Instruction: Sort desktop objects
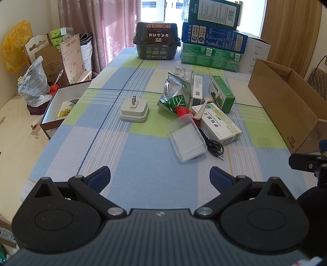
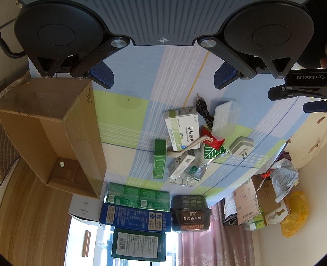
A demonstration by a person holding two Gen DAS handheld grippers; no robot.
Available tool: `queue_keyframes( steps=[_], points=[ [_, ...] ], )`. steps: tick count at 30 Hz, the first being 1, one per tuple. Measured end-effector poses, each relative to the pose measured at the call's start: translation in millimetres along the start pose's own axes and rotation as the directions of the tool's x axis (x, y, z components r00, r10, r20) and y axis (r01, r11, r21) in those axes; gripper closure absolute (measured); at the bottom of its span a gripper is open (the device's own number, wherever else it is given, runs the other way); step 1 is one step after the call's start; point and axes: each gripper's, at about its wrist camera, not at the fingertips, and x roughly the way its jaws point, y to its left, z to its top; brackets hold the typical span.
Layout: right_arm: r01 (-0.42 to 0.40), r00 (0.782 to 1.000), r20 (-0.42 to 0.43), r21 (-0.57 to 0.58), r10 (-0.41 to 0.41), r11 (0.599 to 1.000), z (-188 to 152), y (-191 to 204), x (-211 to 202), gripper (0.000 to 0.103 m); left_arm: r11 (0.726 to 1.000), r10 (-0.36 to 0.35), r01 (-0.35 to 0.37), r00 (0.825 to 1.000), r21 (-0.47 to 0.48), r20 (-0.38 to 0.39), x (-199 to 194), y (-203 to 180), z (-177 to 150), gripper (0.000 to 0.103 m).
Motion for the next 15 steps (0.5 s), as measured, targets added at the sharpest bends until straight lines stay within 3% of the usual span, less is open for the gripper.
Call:
queue_keyframes(
  steps=[11,15],
  points=[
    [-0.056,0.998,-0.030,0.028,0.057,0.998,7,-8,1,0.002,1.000,-0.010,0.009,0.999,-0.021,-0.035,3,3,3,0.002],
    [-0.034,0.999,-0.001,-0.021,0.034,0.999,18,-13,5,0.002,0.999,-0.024,0.022,0.998,-0.037,-0.051,7,3,10,0.002]
  ],
)
